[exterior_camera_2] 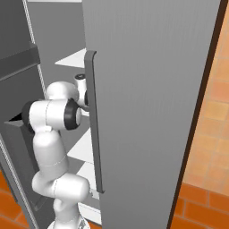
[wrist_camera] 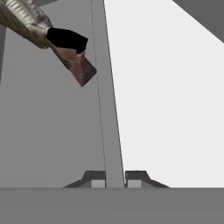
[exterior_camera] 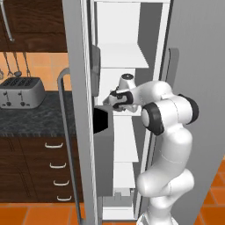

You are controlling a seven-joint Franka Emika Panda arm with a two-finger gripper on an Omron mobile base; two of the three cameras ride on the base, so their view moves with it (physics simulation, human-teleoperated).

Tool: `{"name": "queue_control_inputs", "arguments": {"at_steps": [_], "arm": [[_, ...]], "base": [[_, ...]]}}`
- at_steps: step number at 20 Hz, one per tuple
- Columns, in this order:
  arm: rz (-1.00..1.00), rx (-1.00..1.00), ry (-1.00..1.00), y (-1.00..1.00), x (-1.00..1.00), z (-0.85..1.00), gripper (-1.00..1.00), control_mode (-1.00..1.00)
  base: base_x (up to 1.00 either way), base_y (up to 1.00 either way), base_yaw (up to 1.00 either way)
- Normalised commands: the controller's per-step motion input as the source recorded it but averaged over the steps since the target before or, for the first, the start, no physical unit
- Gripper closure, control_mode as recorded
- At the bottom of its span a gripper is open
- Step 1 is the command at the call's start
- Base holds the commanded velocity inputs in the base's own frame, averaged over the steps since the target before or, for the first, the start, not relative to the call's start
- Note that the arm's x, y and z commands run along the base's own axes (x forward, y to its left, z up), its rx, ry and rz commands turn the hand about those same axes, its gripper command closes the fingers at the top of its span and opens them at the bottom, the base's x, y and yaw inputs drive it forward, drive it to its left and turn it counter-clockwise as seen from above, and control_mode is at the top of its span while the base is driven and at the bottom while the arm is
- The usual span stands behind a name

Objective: Take the meat container that has the fish and place it on the second highest rack of the freezer. Then take the vegetable container that has the lemon wedge and lime and place it on the highest rack of the freezer.

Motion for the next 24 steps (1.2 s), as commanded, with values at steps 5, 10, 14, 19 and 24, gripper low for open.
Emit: {"name": "queue_control_inputs", "arguments": {"at_steps": [5, 10, 14, 19, 24], "arm": [[0.0, -0.01, 0.0, 0.12, 0.07, -0.39, -1.0, -1.0], [0.0, 0.0, -0.03, 0.03, -0.02, -0.06, -1.0, -1.0], [0.01, 0.0, -0.09, 0.05, -0.34, -0.01, -1.0, -1.0], [0.0, 0.0, -0.16, 0.22, -0.51, -0.04, -1.0, -1.0], [0.0, 0.0, -0.13, 0.04, -0.54, 0.49, -1.0, -1.0]], "base": [[0.0, 0.0, 0.0], [0.0, 0.0, 0.0], [0.0, 0.0, 0.0], [0.0, 0.0, 0.0], [0.0, 0.0, 0.0]]}}
